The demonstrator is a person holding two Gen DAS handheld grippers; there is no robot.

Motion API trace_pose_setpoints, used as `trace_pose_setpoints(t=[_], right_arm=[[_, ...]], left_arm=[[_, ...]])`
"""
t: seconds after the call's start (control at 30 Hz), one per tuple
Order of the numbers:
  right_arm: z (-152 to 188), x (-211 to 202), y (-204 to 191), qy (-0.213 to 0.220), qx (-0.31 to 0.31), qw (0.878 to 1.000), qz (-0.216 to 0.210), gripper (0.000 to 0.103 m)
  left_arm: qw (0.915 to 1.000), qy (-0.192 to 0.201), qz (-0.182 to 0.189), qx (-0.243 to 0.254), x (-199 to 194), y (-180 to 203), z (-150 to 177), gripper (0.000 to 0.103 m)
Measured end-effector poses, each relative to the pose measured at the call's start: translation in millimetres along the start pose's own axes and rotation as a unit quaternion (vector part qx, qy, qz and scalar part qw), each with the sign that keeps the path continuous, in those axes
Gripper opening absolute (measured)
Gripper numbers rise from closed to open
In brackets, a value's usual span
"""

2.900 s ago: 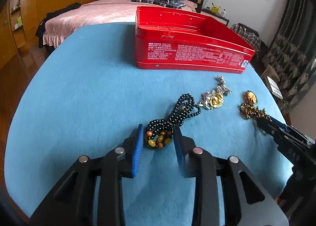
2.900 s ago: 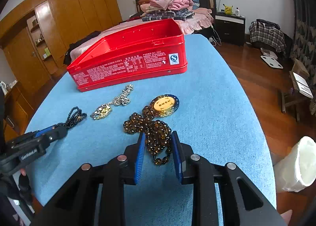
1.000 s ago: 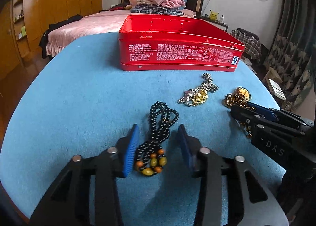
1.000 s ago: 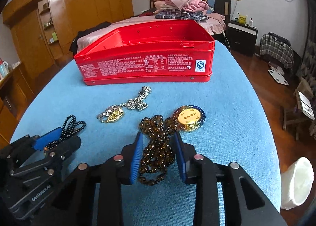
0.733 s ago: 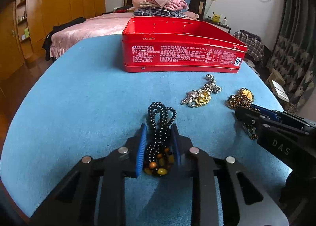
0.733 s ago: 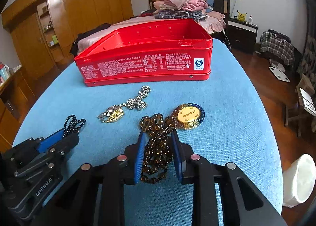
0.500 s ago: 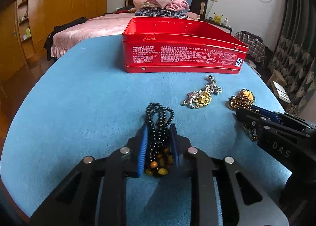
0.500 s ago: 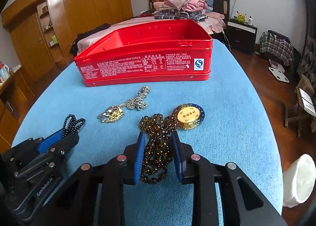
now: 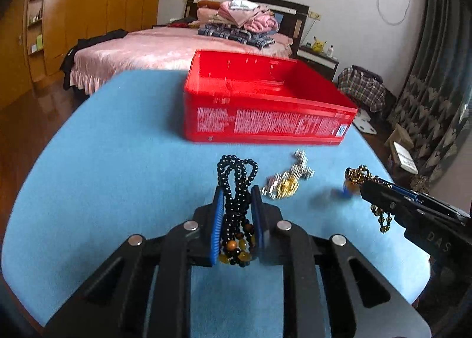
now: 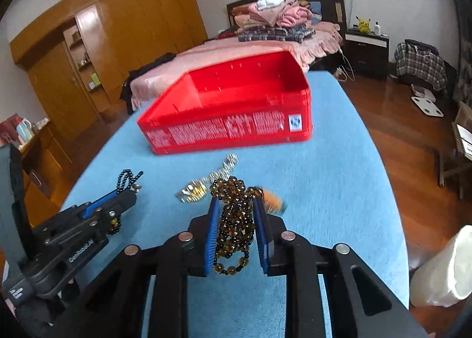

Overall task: Organize jewelry
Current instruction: 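Carry both necklaces into the red tin and open both tools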

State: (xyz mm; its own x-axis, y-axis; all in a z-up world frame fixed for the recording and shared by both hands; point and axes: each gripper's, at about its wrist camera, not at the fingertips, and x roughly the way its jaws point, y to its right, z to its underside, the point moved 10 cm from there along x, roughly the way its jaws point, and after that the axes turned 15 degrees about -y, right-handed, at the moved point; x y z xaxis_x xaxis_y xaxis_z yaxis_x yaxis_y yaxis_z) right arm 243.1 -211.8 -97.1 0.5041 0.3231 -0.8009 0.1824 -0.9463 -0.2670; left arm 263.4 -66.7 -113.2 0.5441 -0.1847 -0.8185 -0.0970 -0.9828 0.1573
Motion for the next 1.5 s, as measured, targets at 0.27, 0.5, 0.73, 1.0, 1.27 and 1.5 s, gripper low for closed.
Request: trace_pose_setpoints(t=[0.27, 0.5, 0.73, 1.0, 1.27, 1.5], right_arm=[[-12, -1, -8, -0.007, -0.022, 1.0, 0.01, 0.014], [20, 28, -3, -0.056, -0.006, 0.998, -0.012, 0.02], [44, 25, -2, -0.069, -0.008, 0.998, 0.009, 0.025], [56, 26, 2, -0.076, 0.015, 0.997, 0.003, 0.032], [38, 39, 2, -0.062, 0.032, 0.998, 0.007, 0.047], [37, 47, -5, -0.031, -0.038, 0.996, 0.075, 0.042]], left_arm=[[0.9997, 0.022, 0.005, -0.002, -13, 4, -26, 0.017], [1.0, -0.002, 0.003, -0.007, 0, -3, -8, 0.017], [0.9999, -0.013, 0.001, -0.005, 4, -7, 1, 0.017], [0.9999, -0.014, 0.0, -0.001, 4, -7, 7, 0.017], [0.9999, -0.012, -0.004, 0.005, 4, -4, 7, 0.017], [0.9998, -0.018, -0.001, 0.005, 9, -4, 10, 0.017]])
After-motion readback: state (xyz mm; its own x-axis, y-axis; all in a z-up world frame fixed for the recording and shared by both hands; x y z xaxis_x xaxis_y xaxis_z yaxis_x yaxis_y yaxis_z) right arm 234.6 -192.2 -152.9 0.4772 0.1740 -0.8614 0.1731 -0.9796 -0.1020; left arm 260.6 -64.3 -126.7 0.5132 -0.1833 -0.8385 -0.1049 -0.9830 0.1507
